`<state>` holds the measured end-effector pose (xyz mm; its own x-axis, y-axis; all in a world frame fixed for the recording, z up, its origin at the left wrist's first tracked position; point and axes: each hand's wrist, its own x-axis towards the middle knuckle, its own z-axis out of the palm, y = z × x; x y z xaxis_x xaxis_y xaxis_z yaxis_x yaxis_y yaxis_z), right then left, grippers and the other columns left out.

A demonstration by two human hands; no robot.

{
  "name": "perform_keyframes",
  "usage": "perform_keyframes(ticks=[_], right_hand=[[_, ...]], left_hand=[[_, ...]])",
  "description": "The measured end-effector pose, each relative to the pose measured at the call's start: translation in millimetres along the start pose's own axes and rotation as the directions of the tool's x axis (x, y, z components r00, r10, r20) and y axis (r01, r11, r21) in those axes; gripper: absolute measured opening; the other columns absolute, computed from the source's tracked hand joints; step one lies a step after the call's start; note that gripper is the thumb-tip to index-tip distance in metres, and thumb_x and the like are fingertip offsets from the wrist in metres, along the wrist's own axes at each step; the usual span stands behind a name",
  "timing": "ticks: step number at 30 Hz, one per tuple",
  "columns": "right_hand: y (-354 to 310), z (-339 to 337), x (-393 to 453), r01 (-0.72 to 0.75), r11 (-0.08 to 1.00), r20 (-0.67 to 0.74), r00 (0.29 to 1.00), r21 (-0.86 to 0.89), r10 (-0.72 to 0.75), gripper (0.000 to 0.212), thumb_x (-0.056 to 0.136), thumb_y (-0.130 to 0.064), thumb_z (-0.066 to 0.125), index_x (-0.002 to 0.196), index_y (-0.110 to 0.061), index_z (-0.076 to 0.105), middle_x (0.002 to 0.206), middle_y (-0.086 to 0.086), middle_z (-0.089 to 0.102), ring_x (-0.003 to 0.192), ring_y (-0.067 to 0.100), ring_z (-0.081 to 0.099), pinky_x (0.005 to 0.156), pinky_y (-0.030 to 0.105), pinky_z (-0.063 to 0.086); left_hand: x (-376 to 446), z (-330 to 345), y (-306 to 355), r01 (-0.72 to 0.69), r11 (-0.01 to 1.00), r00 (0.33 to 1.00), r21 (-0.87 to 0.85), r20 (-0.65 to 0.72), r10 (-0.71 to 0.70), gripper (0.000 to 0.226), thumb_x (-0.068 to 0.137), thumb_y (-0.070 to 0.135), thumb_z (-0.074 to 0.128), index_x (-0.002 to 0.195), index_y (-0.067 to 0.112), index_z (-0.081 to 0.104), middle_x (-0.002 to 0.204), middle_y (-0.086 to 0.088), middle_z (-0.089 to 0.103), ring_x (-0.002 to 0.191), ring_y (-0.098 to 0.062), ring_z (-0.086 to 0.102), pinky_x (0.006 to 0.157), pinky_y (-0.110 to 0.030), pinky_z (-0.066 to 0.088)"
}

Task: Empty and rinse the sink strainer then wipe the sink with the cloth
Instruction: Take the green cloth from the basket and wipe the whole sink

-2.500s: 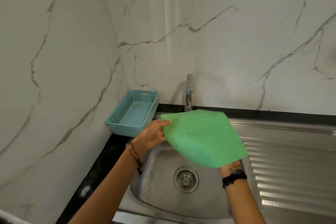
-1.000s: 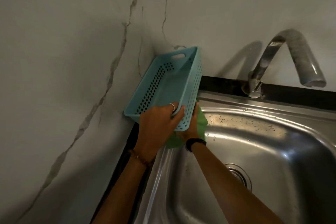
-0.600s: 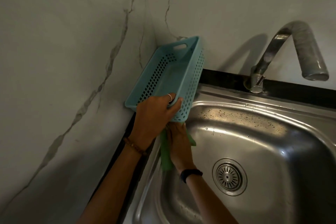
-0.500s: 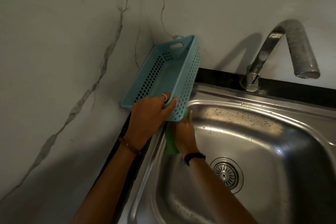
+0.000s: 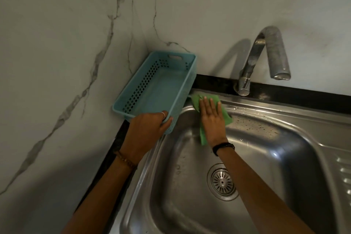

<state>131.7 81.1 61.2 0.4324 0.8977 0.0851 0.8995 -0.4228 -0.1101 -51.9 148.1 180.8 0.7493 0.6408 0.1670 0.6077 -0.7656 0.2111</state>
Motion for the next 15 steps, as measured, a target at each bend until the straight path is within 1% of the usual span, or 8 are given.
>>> perform_keyframes(ticks=[3,5,6,7,9,12,14,15], right_hand=[[39,-6,-24,-0.087,0.996,0.029,0.996,-0.018,0.088,0.087,0.090,-0.001,0.045,0.136,-0.015,-0.027,0.148,0.010,-0.027,0.145,0.030,-0.013,0.114,0.042,-0.016],[59,-12,-38,-0.170,0.985,0.061,0.983,-0.039,0.172,0.093,0.089,-0.006,0.052,0.135,-0.016,-0.028,0.145,0.007,-0.030,0.145,0.028,-0.015,0.114,0.040,-0.017],[67,-15,-43,-0.212,0.977,0.066,0.975,-0.032,0.214,0.093,0.088,-0.006,0.053,0.136,-0.016,-0.027,0.146,0.006,-0.029,0.145,0.027,-0.015,0.114,0.040,-0.016],[72,-17,-47,-0.246,0.969,0.059,0.967,-0.015,0.246,0.091,0.089,-0.004,0.052,0.137,-0.017,-0.025,0.148,0.005,-0.027,0.145,0.026,-0.014,0.115,0.039,-0.015],[72,-19,-49,-0.298,0.951,0.031,0.955,0.084,0.296,0.084,0.090,0.006,0.043,0.142,-0.018,-0.018,0.155,0.006,-0.018,0.146,0.025,-0.012,0.115,0.038,-0.013],[53,-18,-36,-0.347,0.917,0.002,0.935,0.199,0.354,0.073,0.089,0.015,0.033,0.148,-0.010,-0.002,0.158,0.014,-0.008,0.146,0.028,-0.007,0.117,0.036,-0.007],[39,-16,-20,-0.328,0.916,-0.035,0.938,0.231,0.345,0.069,0.090,0.013,0.034,0.148,-0.005,0.001,0.158,0.017,-0.006,0.147,0.029,-0.005,0.120,0.037,-0.004],[31,-14,-10,-0.288,0.927,-0.037,0.952,0.240,0.305,0.066,0.092,0.009,0.034,0.148,-0.005,0.001,0.158,0.017,-0.005,0.147,0.029,-0.004,0.120,0.037,-0.004]], left_hand=[[-6,5,1,-0.057,0.995,0.998,0.086,0.002,0.057,0.033,0.086,0.024,0.064,0.060,0.007,0.053,0.047,-0.013,0.057,0.040,-0.029,0.056,0.047,-0.023,0.028],[-5,7,1,-0.046,0.996,0.999,0.070,-0.012,0.047,0.029,0.085,0.022,0.065,0.062,0.007,0.056,0.051,-0.012,0.061,0.045,-0.027,0.060,0.050,-0.024,0.033],[-4,9,0,-0.021,0.999,1.000,0.025,-0.017,0.022,0.022,0.087,0.024,0.061,0.072,0.007,0.061,0.065,-0.013,0.067,0.061,-0.028,0.066,0.058,-0.027,0.041],[-5,10,1,-0.005,1.000,1.000,-0.016,-0.018,0.005,0.020,0.089,0.025,0.059,0.090,0.006,0.065,0.087,-0.016,0.071,0.085,-0.029,0.068,0.076,-0.034,0.047],[-9,15,6,-0.009,0.994,0.996,-0.105,-0.088,0.000,0.045,0.086,0.025,0.062,0.122,0.000,0.054,0.127,-0.021,0.057,0.127,-0.034,0.046,0.109,-0.045,0.032],[-16,21,34,-0.266,0.954,0.935,-0.141,-0.277,0.220,0.052,0.086,0.027,0.057,0.130,0.000,0.046,0.136,-0.017,0.048,0.135,-0.027,0.027,0.117,-0.031,0.013],[-15,33,54,-0.382,0.908,0.915,-0.171,-0.213,0.344,0.048,0.086,0.021,0.057,0.130,0.002,0.048,0.137,-0.017,0.049,0.137,-0.022,0.026,0.116,-0.028,0.012],[-12,40,61,-0.377,0.904,0.923,-0.204,-0.163,0.348,0.049,0.086,0.016,0.058,0.132,0.003,0.046,0.141,-0.014,0.045,0.139,-0.020,0.023,0.116,-0.027,0.010]])
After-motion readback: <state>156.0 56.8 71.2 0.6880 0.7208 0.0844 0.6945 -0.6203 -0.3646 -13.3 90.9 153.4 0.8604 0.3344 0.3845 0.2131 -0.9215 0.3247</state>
